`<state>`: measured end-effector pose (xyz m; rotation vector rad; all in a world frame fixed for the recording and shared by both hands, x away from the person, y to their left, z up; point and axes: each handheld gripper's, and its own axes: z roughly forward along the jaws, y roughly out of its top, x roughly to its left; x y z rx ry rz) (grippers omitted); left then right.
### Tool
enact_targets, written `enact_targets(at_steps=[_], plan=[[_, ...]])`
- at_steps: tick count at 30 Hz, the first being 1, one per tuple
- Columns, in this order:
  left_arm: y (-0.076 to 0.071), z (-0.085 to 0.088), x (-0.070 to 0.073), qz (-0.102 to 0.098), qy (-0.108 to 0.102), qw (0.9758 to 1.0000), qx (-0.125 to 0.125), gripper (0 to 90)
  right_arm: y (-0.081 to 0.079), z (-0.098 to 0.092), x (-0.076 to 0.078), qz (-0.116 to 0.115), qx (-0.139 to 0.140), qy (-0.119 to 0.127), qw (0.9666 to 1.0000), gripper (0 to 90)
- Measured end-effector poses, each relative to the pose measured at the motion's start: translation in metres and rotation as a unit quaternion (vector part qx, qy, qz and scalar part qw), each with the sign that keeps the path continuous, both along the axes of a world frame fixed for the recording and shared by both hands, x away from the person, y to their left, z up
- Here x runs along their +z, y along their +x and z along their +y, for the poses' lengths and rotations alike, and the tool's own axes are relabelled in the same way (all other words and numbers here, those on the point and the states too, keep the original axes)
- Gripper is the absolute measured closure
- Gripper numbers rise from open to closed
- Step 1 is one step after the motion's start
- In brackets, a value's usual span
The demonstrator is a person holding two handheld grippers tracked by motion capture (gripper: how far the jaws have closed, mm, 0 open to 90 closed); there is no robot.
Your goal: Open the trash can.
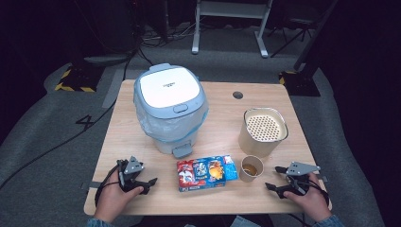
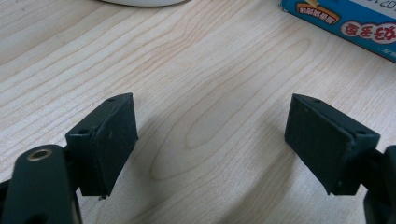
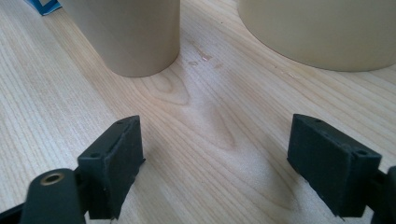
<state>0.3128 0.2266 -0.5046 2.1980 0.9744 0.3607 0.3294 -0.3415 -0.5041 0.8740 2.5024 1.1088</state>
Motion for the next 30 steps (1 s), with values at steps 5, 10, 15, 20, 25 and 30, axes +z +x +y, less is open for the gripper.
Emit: enact_targets(at_steps=[5,10,15,20,25,30], plan=[[0.001,0.002,0.0,-0.003,-0.002,1.0,0.005,21.5,0.001,0.0,0.0,-0.001,0.001,0.0,1.0,19.2],[0.001,0.006,0.006,0.011,-0.005,0.9999,0.009,36.1,0.001,0.0,0.0,-0.001,0.0,0.0,1.0,19.8],[-0.001,0.013,0.023,0.028,-0.043,0.9986,-0.009,54.9,0.001,-0.001,0.0,-0.002,-0.002,0.002,1.0,21.2],[-0.003,0.019,0.047,0.003,-0.08,0.9959,-0.043,66.8,0.001,-0.002,0.0,-0.004,-0.008,0.004,1.0,24.5],[-0.005,0.019,0.069,-0.018,-0.111,0.9911,-0.072,70.4,0.001,-0.002,0.0,-0.004,-0.01,0.005,0.9999,25.9],[-0.001,0.013,0.099,-0.048,-0.139,0.9837,-0.105,73.5,0.0,-0.004,0.001,-0.007,-0.01,0.008,0.9999,33.3]])
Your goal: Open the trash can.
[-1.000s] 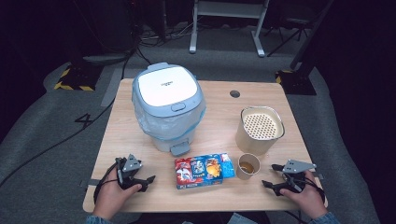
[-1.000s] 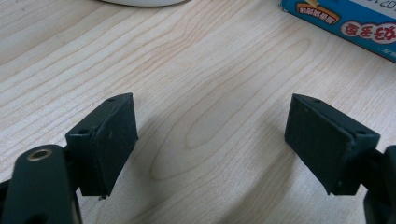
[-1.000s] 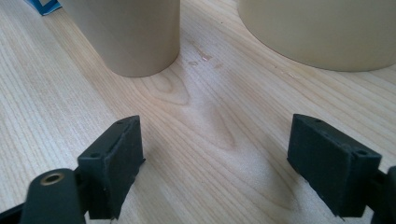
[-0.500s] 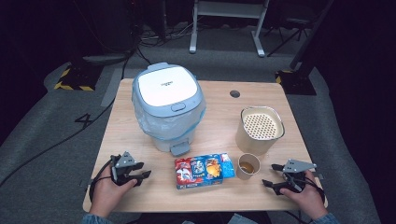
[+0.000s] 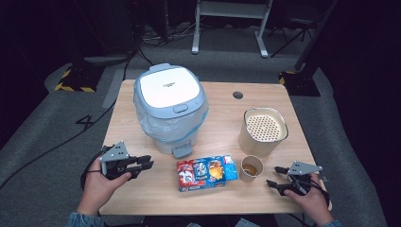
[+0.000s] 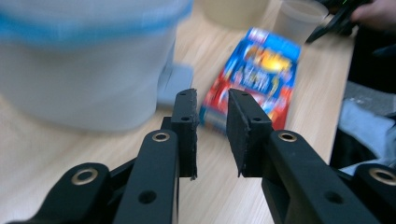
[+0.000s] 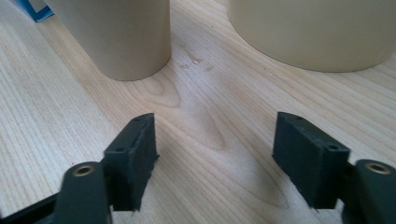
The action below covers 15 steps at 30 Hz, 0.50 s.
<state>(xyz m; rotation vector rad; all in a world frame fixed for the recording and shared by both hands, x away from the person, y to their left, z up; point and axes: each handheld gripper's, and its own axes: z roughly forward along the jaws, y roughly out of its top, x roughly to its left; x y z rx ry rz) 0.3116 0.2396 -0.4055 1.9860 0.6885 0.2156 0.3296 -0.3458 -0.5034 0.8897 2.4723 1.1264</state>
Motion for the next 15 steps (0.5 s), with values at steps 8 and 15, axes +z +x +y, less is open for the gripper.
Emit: enact_targets(at_steps=[8,15], plan=[[0.009,-0.012,0.044,-0.029,-0.045,0.9978,-0.038,77.1,0.001,-0.005,0.0,-0.003,0.001,0.005,1.0,45.9],[0.023,-0.019,0.071,-0.051,-0.065,0.9958,-0.04,77.3,0.0,-0.005,0.0,-0.005,-0.003,0.006,1.0,48.3]])
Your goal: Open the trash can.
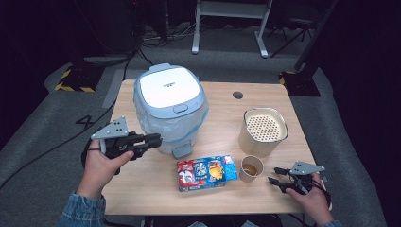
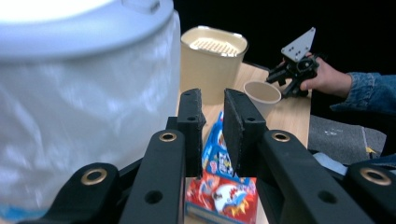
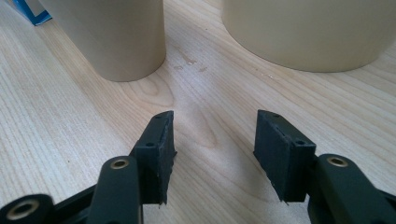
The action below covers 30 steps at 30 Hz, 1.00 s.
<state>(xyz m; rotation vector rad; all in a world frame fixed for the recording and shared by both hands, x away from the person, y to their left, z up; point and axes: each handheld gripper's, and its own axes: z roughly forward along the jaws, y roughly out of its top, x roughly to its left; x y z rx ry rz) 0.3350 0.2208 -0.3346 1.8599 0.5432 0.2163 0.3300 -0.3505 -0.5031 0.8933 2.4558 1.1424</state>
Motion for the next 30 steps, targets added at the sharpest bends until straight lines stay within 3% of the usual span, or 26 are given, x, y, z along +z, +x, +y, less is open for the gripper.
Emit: enact_targets(at_steps=[3,6,9,11,17,19,25,30], plan=[[0.007,-0.002,0.008,-0.008,-0.002,1.0,0.001,77.9,0.0,0.0,0.0,0.0,0.0,0.0,1.0,48.3],[0.013,-0.003,0.017,-0.012,-0.017,0.9998,0.003,79.0,0.0,0.0,0.0,0.0,0.0,0.0,1.0,48.3],[0.02,-0.006,0.024,-0.01,-0.045,0.9989,-0.004,80.1,0.0,0.0,0.0,0.0,0.0,0.0,1.0,48.3],[0.024,-0.009,0.029,-0.013,-0.048,0.9987,-0.006,80.4,0.0,0.0,0.0,0.0,0.0,0.0,1.0,48.3],[0.043,-0.019,0.04,-0.016,-0.042,0.999,-0.005,89.1,0.0,0.0,0.0,0.0,0.0,0.0,1.0,48.3],[0.051,-0.026,0.045,-0.024,-0.028,0.9993,-0.007,89.8,0.0,0.0,0.0,0.0,0.0,0.0,1.0,48.3],[0.062,-0.04,0.05,-0.031,-0.013,0.9994,-0.013,90.0,0.0,0.0,0.0,0.0,0.0,0.0,1.0,48.3],[0.072,-0.053,0.048,-0.023,0.025,0.9994,-0.006,90.0,0.0,0.0,0.0,0.0,0.0,0.0,1.0,48.3]])
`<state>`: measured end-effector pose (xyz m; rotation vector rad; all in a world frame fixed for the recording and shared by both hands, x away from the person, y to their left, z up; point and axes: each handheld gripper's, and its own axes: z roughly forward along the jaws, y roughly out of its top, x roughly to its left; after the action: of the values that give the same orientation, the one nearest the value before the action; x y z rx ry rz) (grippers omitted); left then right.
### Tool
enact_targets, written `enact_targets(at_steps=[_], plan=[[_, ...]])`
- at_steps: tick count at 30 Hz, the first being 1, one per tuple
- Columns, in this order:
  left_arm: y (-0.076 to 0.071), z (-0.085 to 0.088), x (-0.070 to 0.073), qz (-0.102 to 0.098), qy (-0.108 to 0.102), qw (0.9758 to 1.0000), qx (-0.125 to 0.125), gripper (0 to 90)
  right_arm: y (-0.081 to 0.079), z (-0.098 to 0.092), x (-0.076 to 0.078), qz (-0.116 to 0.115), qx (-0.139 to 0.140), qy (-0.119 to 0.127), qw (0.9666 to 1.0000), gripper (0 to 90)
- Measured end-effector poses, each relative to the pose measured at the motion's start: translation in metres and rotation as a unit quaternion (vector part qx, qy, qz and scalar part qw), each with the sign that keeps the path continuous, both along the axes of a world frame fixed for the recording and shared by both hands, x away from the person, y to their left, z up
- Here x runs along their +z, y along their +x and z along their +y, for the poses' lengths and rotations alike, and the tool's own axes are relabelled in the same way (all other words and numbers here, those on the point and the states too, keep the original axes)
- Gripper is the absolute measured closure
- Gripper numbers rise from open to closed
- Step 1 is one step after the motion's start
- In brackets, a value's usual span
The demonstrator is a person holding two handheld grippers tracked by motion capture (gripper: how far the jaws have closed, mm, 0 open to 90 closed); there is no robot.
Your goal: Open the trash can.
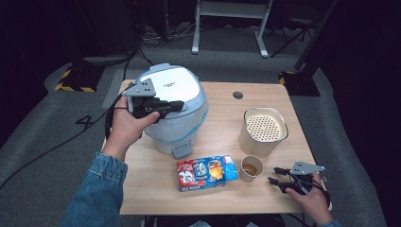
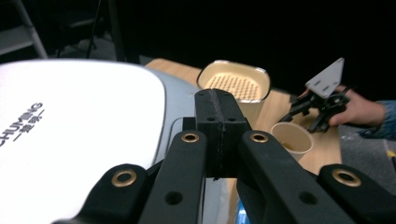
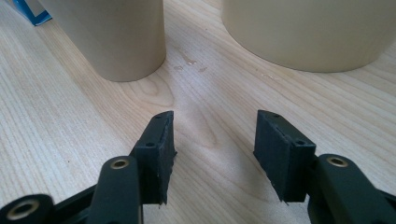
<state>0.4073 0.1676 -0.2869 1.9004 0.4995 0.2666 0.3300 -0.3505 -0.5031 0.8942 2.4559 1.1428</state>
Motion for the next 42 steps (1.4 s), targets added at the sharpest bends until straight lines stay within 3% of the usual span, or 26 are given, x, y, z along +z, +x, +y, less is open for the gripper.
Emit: enact_targets(at_steps=[14,19,20,24,32,33,34,37,38,39,42], plan=[[0.007,-0.002,-0.001,0.024,0.02,0.9994,0.012,90.0,0.0,0.0,0.0,0.001,0.0,0.001,1.0,48.4],[0.007,-0.005,0.004,0.031,0.048,0.9983,0.013,90.0,0.0,0.0,0.0,0.0,0.0,0.0,1.0,48.4],[0.006,-0.008,0.006,0.029,0.062,0.9975,0.016,90.0,0.0,0.0,0.0,0.0,0.0,0.0,1.0,48.4],[0.007,-0.01,0.004,0.037,0.054,0.9978,-0.002,90.0,0.0,0.0,0.0,0.0,0.0,0.0,1.0,48.4],[0.005,-0.007,0.003,0.022,0.043,0.9987,0.017,90.0,0.0,0.0,0.0,0.0,-0.001,0.0,1.0,48.5],[0.004,-0.006,0.002,0.02,0.038,0.9988,0.024,76.1,-0.001,0.001,0.0,-0.001,-0.005,-0.002,1.0,48.3],[0.004,-0.005,0.002,0.016,0.03,0.9989,0.032,76.1,-0.001,0.001,0.0,-0.001,-0.005,-0.002,1.0,48.3],[-0.004,-0.003,-0.002,0.023,0.004,0.9993,0.03,55.2,-0.002,0.002,0.0,-0.002,-0.012,-0.002,0.9999,46.9],[-0.013,-0.002,-0.003,0.009,-0.003,0.9996,0.025,51.3,-0.003,0.002,0.0,-0.003,-0.015,-0.003,0.9999,44.9],[-0.013,-0.002,-0.003,0.009,-0.003,0.9996,0.025,46.3,-0.003,0.002,0.0,-0.003,-0.015,-0.003,0.9999,44.9],[-0.031,0.0,-0.003,-0.004,-0.011,0.9998,0.019,41.6,-0.004,0.003,0.0,0.003,-0.017,-0.002,0.9998,41.6]])
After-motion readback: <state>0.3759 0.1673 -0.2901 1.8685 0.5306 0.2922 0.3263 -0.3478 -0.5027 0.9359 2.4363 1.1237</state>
